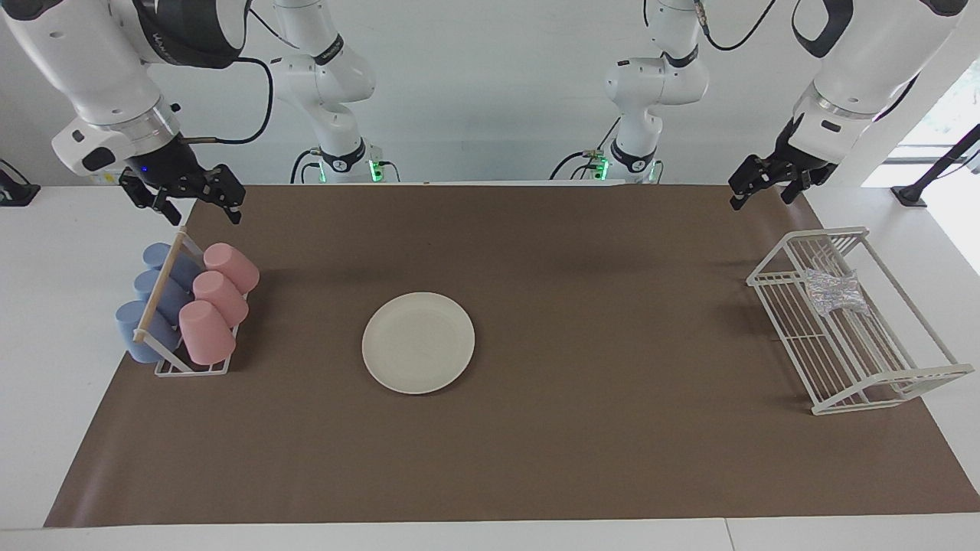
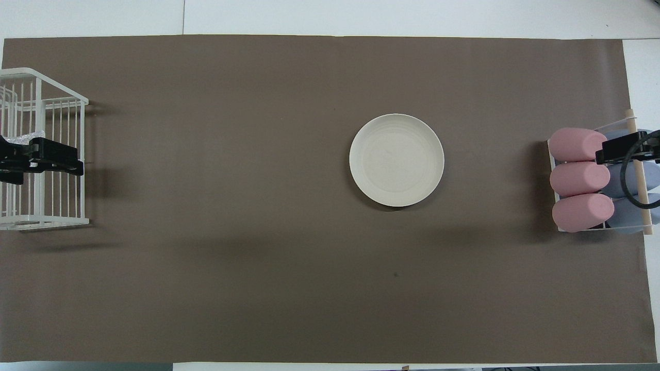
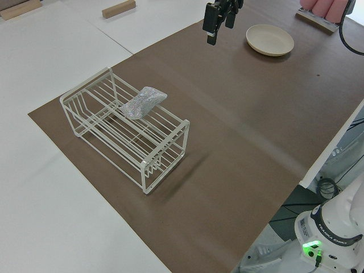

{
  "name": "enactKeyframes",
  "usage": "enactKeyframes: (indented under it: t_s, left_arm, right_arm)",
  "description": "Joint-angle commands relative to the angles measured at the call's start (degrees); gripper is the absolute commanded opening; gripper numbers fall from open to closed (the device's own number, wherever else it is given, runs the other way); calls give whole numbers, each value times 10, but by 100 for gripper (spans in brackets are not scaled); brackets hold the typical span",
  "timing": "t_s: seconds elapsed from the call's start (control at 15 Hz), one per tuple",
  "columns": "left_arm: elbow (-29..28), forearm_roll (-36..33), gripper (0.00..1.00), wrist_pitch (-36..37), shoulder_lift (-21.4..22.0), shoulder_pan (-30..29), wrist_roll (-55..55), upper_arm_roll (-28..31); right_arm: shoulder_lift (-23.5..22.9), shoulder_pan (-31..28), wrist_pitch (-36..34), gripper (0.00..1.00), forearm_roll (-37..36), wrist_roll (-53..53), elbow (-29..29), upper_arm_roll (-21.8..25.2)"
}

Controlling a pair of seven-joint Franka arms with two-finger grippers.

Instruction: Wipe plate with sponge

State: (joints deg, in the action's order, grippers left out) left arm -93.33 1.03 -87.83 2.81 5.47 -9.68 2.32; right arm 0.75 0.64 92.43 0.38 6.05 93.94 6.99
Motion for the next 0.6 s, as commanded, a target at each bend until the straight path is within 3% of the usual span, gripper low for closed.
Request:
enactKeyframes:
  t_s: [0.0, 0.33, 0.53]
  left_arm:
    - [-8, -48, 100, -22, 4, 4, -57, -6]
    - [-34, -185, 100, -58, -32, 18, -57, -7]
    - [-55, -295, 100, -92, -81, 24, -58, -7]
  right_arm:
    - [3, 1, 3, 100, -6, -10, 1, -2]
    - [3, 1, 3, 100, -6, -10, 1, -2]
    - [3, 1, 3, 100, -6, -10, 1, -2]
